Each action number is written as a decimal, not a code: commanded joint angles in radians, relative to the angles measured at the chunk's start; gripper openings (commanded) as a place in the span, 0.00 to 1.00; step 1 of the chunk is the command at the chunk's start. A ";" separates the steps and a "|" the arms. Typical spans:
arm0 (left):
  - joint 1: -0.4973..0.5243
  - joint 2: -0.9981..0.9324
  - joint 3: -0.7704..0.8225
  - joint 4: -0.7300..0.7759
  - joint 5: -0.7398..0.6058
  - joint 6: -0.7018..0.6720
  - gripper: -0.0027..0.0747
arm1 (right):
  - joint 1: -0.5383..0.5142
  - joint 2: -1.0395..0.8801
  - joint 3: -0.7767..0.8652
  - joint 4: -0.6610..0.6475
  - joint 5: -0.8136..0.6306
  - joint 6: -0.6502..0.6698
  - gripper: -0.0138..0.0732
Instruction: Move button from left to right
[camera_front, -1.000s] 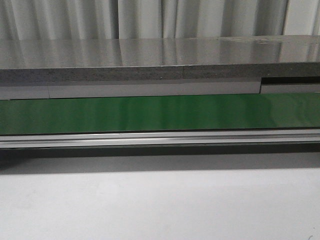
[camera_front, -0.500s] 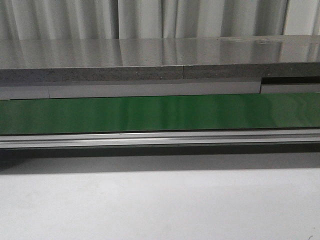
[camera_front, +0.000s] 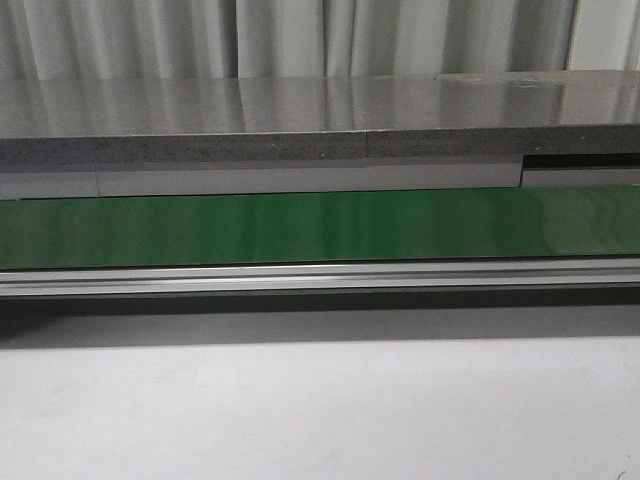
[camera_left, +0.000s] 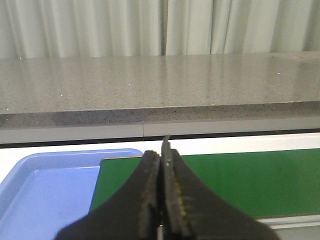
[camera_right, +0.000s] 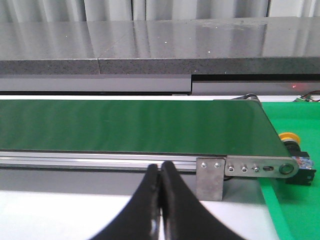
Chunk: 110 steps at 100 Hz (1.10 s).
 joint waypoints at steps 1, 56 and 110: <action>-0.008 0.007 -0.029 -0.012 -0.081 0.001 0.01 | -0.006 -0.018 -0.017 -0.008 -0.089 0.002 0.08; -0.008 0.007 0.032 0.176 -0.161 -0.136 0.01 | -0.006 -0.018 -0.017 -0.008 -0.089 0.002 0.08; -0.039 -0.159 0.256 0.413 -0.255 -0.396 0.01 | -0.006 -0.018 -0.017 -0.008 -0.089 0.002 0.08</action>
